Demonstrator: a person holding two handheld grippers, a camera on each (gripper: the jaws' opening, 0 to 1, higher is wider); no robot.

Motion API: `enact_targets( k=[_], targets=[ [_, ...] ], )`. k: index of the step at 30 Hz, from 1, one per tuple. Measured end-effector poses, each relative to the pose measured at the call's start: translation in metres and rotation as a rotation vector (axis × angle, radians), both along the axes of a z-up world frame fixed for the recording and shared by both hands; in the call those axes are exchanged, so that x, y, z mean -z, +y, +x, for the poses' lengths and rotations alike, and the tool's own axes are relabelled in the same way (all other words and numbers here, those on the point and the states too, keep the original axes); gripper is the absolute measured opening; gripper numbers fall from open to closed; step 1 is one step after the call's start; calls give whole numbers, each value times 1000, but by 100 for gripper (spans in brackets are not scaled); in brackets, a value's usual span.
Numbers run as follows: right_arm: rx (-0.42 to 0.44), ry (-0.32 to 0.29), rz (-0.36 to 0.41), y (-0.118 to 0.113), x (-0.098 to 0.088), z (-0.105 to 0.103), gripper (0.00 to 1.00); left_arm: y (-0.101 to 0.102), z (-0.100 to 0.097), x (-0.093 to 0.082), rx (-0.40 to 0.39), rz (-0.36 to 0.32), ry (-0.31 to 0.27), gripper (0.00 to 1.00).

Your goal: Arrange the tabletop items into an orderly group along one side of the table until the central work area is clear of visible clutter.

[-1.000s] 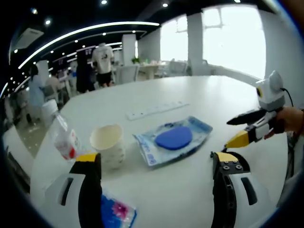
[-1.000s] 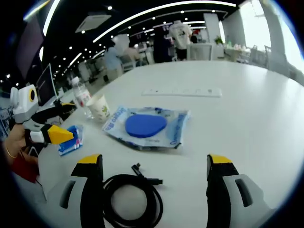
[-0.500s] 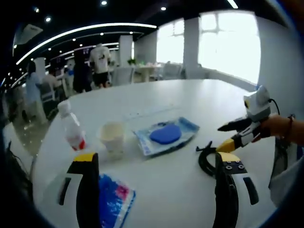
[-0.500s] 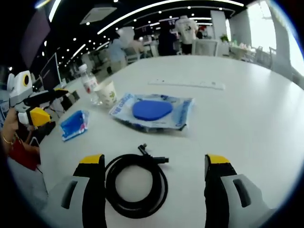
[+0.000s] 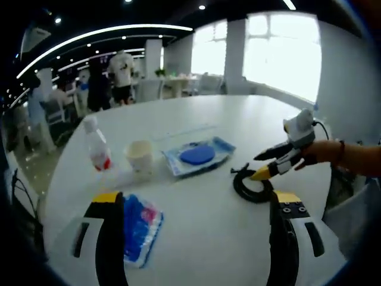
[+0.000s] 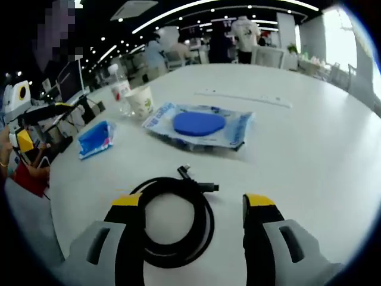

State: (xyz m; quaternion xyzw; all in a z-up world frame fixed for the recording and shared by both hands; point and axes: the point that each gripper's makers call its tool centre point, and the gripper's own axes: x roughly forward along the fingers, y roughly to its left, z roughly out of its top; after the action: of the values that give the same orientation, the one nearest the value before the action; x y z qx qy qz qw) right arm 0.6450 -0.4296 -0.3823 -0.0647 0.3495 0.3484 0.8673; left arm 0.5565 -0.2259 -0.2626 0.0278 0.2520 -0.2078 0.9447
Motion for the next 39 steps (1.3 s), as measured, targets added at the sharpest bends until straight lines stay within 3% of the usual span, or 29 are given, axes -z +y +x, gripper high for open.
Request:
enact_targets(
  k=[6,17,22,32,39],
  targets=[
    [-1,-1,-29,0,11,4,49,5,-20,0,7,13,-3,99],
    [-35,-50,-101,0,14,9,14,12,-20,13,-24,13,15,99],
    [-71,-84,-150,-1,13,7,12,17,-19,15,-52,-1,12,99],
    [-7,-19,-104,-7,14,10,6,24,-23,22,-71,-6,35,98],
    [23,24,-52,-11,4,7,4,22,-23,22,-65,-10,40,97]
  ],
)
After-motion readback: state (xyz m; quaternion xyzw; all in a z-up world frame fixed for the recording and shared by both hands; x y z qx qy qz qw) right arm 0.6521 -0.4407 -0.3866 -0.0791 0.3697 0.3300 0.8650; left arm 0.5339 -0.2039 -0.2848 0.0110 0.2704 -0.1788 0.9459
